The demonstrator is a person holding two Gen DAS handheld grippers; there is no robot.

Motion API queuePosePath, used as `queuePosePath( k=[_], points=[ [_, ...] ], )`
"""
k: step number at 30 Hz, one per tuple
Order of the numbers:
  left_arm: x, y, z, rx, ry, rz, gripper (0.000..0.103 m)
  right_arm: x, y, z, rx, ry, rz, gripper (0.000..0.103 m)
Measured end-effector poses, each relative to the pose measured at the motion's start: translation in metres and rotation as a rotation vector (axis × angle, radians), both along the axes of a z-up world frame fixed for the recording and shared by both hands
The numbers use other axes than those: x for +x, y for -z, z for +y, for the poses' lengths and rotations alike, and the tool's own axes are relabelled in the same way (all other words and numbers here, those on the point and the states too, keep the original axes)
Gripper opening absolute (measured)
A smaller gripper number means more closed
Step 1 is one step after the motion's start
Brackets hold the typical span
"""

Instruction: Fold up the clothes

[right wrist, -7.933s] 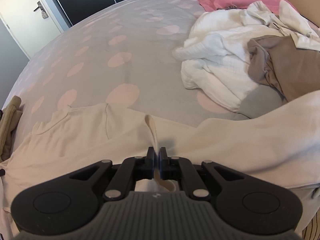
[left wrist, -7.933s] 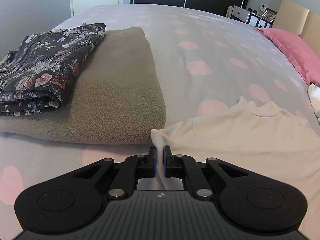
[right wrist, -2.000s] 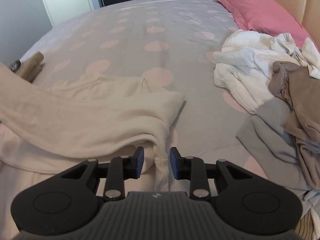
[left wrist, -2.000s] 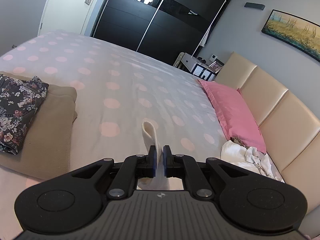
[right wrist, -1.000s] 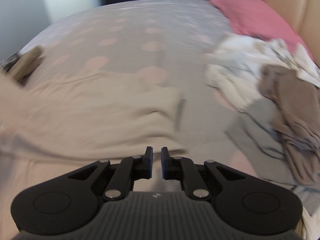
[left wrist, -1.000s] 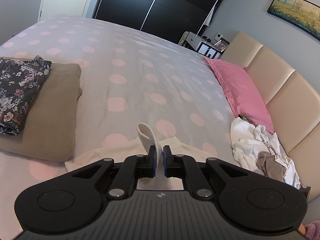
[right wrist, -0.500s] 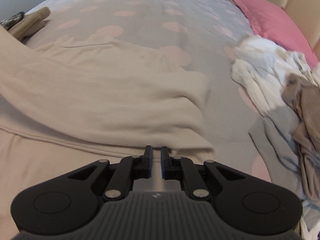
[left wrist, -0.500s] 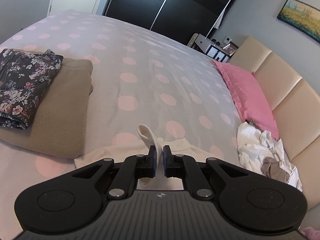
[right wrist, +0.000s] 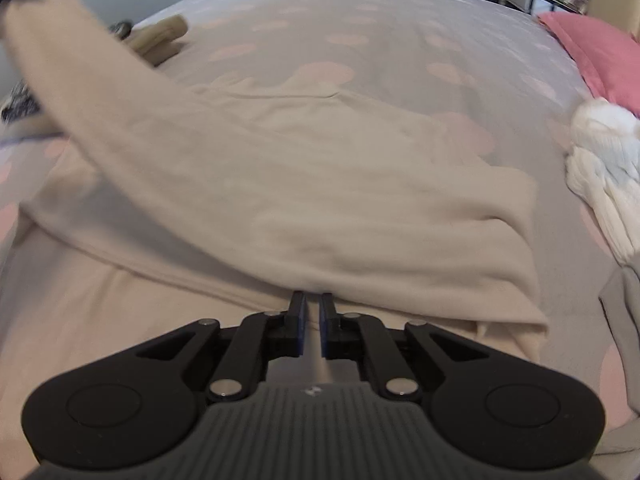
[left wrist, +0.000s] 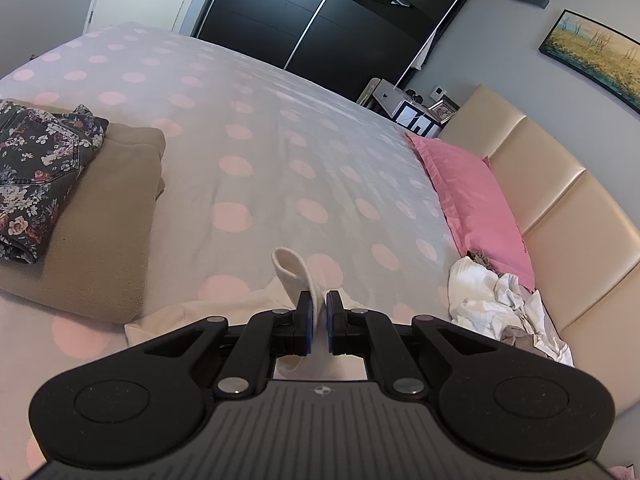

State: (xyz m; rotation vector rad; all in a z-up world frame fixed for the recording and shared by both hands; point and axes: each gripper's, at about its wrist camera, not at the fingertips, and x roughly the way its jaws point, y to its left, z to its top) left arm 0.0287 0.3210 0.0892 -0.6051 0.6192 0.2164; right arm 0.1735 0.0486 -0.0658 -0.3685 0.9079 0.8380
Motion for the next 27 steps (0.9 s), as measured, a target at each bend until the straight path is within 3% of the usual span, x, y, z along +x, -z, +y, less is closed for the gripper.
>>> queuePosePath(
  k=[6,16,21,26,27],
  points=[
    [0.0,0.0,0.003,-0.005,-0.01,-0.005,0.005,0.027,-0.001,-0.033,-0.099,0.231,-0.182,0.002],
    [0.0,0.004,0.004,0.018,-0.009,0.033,0.005,0.048,-0.002,-0.079,-0.106,0.426,0.002,0.0],
    [-0.001,0.029,0.009,0.04,-0.007,0.149,0.005,0.06,-0.011,-0.111,-0.073,0.54,0.124,0.008],
    [-0.007,0.065,0.017,0.079,-0.001,0.262,0.005,0.06,-0.041,-0.122,0.066,0.522,0.153,0.009],
    [-0.009,0.072,0.019,0.083,-0.001,0.277,0.005,0.065,-0.043,-0.119,0.085,0.512,0.16,0.013]
  ],
)
